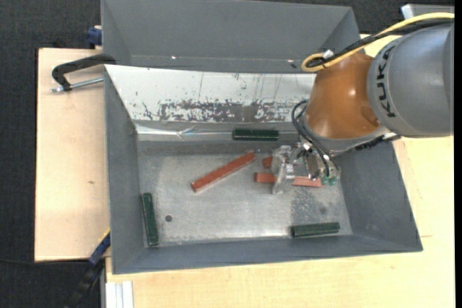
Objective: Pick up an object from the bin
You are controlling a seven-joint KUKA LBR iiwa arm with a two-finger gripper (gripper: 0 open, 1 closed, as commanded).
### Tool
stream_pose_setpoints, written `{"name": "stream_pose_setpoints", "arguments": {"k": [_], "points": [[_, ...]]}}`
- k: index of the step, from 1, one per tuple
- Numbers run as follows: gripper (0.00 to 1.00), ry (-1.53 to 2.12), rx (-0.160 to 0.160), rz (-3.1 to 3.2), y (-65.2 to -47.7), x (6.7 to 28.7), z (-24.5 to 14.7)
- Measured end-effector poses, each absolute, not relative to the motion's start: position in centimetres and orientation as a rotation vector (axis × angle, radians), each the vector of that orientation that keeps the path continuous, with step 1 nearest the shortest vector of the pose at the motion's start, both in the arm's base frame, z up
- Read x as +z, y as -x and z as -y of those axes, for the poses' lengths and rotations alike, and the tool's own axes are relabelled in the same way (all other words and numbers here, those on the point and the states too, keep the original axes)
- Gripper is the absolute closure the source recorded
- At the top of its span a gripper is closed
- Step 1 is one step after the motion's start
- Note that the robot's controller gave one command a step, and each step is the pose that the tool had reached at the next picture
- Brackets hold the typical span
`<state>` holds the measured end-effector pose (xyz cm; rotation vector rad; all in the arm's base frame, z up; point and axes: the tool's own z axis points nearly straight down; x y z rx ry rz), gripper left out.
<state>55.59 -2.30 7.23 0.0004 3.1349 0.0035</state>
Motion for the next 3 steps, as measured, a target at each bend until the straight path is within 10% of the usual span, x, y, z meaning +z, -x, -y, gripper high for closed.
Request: {"name": "stream_pose_setpoints", "arguments": {"k": [1, 2, 3], "points": [[0.00, -0.001, 0.002, -3.138, -55.49, 7.09, 2.36], [1.00, -0.002, 0.002, -3.138, -55.49, 7.08, 2.38], [1.00, -0.002, 0.002, -3.138, -55.49, 7.08, 2.38]]}}
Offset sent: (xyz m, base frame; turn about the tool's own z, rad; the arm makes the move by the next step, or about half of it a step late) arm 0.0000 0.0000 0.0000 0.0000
